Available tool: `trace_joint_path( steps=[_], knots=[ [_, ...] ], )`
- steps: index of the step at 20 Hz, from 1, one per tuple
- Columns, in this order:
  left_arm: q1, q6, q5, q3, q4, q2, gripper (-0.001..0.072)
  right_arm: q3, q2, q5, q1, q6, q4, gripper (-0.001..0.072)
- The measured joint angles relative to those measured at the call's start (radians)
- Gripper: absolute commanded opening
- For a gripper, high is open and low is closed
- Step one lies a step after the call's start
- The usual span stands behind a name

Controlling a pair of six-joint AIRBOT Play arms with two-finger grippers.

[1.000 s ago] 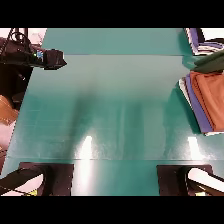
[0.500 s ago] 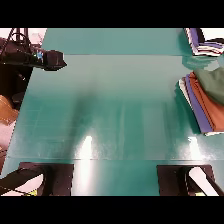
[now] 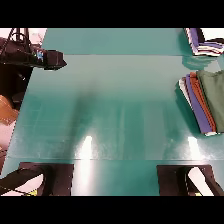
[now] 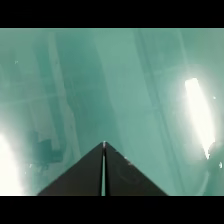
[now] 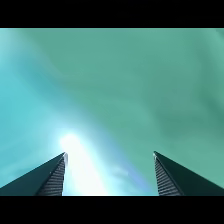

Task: Fold the shirts.

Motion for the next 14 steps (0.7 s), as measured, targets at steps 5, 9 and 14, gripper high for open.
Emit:
trace_joint_path(
  steps=[5,9,14],
  knots=[
    [0.0,0.001,0.009,0.0,0.0,0.0,0.0024,0.044,-0.011,-0.076,0.34,0.006,0.097,0.0287],
    [0.0,0.002,0.012,0.0,-0.001,0.0,0.0024,0.047,-0.058,-0.116,0.56,0.009,0.118,0.0015],
    [0.0,0.002,0.013,0.0,-0.002,0.0,0.0024,0.047,-0.103,-0.138,0.695,0.008,0.126,0.0015]
  ],
)
